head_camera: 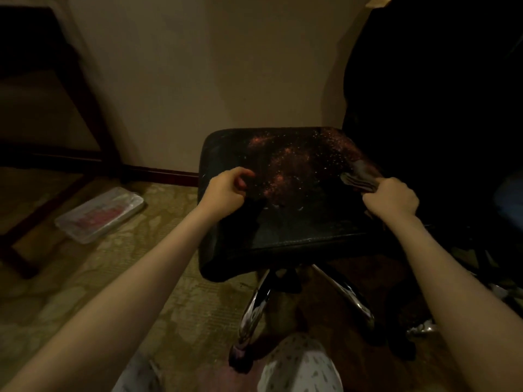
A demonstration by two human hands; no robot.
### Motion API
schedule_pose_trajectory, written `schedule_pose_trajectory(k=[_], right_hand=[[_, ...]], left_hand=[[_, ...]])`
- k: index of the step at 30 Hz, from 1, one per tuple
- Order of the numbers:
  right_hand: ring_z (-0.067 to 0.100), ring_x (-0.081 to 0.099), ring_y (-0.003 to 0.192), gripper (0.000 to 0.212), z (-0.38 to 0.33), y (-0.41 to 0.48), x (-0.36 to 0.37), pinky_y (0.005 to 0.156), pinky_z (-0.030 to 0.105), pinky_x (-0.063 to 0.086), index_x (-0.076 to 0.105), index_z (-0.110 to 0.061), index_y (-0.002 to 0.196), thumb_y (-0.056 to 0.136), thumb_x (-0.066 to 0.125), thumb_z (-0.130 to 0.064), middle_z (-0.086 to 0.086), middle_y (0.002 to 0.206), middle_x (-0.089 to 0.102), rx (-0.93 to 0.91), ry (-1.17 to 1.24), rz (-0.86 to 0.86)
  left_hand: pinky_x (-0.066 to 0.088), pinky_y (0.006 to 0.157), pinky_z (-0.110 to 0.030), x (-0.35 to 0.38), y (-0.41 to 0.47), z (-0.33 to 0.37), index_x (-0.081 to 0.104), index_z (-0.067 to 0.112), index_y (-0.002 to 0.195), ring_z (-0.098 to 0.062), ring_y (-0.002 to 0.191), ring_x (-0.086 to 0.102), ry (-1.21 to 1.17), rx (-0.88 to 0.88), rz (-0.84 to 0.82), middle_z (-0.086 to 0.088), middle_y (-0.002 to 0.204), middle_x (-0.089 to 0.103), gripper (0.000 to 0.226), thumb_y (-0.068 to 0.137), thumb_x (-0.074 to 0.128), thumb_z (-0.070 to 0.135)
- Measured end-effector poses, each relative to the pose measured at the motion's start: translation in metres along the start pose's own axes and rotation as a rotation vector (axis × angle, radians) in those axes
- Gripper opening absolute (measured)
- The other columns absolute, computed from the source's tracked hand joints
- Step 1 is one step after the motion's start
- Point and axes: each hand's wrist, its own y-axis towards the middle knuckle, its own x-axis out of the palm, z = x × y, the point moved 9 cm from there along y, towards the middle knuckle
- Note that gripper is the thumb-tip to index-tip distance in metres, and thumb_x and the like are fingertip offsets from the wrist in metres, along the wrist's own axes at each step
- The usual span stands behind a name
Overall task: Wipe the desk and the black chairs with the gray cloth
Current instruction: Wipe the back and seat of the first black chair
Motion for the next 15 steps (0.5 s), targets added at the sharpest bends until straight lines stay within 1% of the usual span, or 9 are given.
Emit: schedule_pose_trajectory(k=[2, 4, 5, 6, 8, 9, 10, 13, 15], right_hand=[[0.036, 0.058, 0.101, 0.036, 0.004, 0.0, -0.001, 0.071, 0.029, 0.04, 0.061, -0.013, 0.119, 0.085, 0.058, -0.025, 0.018, 0.111, 0.061, 0.007, 0.04, -0.011], [0.036, 0.057, 0.104, 0.038, 0.0, -0.003, 0.0, 0.074, 0.03, 0.042, 0.061, -0.015, 0.121, 0.087, 0.059, -0.031, 0.017, 0.113, 0.062, 0.02, 0.058, -0.038], [0.035, 0.056, 0.106, 0.04, -0.003, -0.005, 0.0, 0.076, 0.03, 0.044, 0.06, -0.017, 0.124, 0.087, 0.06, -0.034, 0.016, 0.115, 0.062, 0.028, 0.067, -0.056], [0.034, 0.056, 0.106, 0.042, -0.008, -0.007, 0.002, 0.077, 0.03, 0.044, 0.059, -0.019, 0.126, 0.088, 0.061, -0.036, 0.015, 0.117, 0.062, 0.024, 0.078, -0.071], [0.032, 0.057, 0.105, 0.043, -0.019, -0.014, 0.006, 0.075, 0.029, 0.043, 0.058, -0.021, 0.127, 0.087, 0.061, -0.037, 0.013, 0.116, 0.063, -0.008, 0.075, -0.078], [0.032, 0.057, 0.104, 0.042, -0.025, -0.018, 0.007, 0.074, 0.029, 0.042, 0.058, -0.021, 0.127, 0.088, 0.061, -0.036, 0.012, 0.115, 0.063, -0.025, 0.062, -0.067], [0.032, 0.057, 0.104, 0.042, -0.03, -0.022, 0.008, 0.074, 0.029, 0.042, 0.058, -0.021, 0.127, 0.088, 0.061, -0.036, 0.013, 0.114, 0.063, -0.028, 0.054, -0.052], [0.034, 0.056, 0.105, 0.041, -0.04, -0.028, 0.007, 0.078, 0.031, 0.044, 0.059, -0.017, 0.126, 0.088, 0.061, -0.035, 0.016, 0.114, 0.062, 0.01, 0.054, -0.04], [0.035, 0.056, 0.106, 0.041, -0.051, -0.031, 0.007, 0.079, 0.032, 0.044, 0.06, -0.017, 0.125, 0.089, 0.06, -0.035, 0.016, 0.114, 0.062, 0.023, 0.078, -0.046]], left_hand=[[0.038, 0.059, -0.014, -0.01, -0.007, -0.029, 0.052, 0.023, 0.103, -0.006, 0.075, 0.051, -0.128, -0.168, 0.084, 0.007, 0.084, 0.052, 0.023, 0.088, 0.058, 0.007], [0.037, 0.058, -0.021, -0.01, -0.02, -0.069, 0.05, 0.018, 0.101, -0.01, 0.075, 0.048, -0.347, -0.43, 0.12, -0.002, 0.091, 0.055, 0.009, 0.093, 0.053, 0.016], [0.037, 0.06, -0.024, -0.005, -0.031, -0.088, 0.051, 0.016, 0.103, -0.012, 0.073, 0.046, -0.475, -0.574, 0.111, -0.007, 0.091, 0.054, 0.009, 0.094, 0.049, 0.019], [0.037, 0.062, -0.026, 0.001, -0.045, -0.104, 0.053, 0.016, 0.1, -0.013, 0.069, 0.043, -0.601, -0.71, 0.082, -0.007, 0.082, 0.051, 0.012, 0.095, 0.044, 0.021], [0.034, 0.059, -0.027, 0.017, -0.075, -0.127, 0.049, 0.016, 0.077, -0.013, 0.058, 0.036, -0.857, -0.921, 0.009, -0.002, 0.061, 0.041, 0.024, 0.097, 0.037, 0.025], [0.034, 0.059, -0.027, 0.026, -0.086, -0.134, 0.043, 0.017, 0.069, -0.013, 0.057, 0.034, -0.963, -0.987, -0.025, -0.001, 0.058, 0.038, 0.031, 0.097, 0.036, 0.027], [0.035, 0.061, -0.028, 0.034, -0.093, -0.139, 0.04, 0.017, 0.065, -0.015, 0.058, 0.036, -1.034, -1.026, -0.055, -0.002, 0.062, 0.039, 0.034, 0.097, 0.035, 0.028], [0.041, 0.062, -0.032, 0.042, -0.098, -0.144, 0.047, 0.011, 0.074, -0.021, 0.069, 0.047, -0.949, -1.04, -0.11, -0.008, 0.077, 0.049, 0.029, 0.097, 0.032, 0.023], [0.042, 0.064, -0.033, 0.044, -0.092, -0.139, 0.048, 0.01, 0.079, -0.022, 0.072, 0.049, -0.955, -1.012, -0.134, -0.01, 0.081, 0.05, 0.028, 0.097, 0.031, 0.022]])
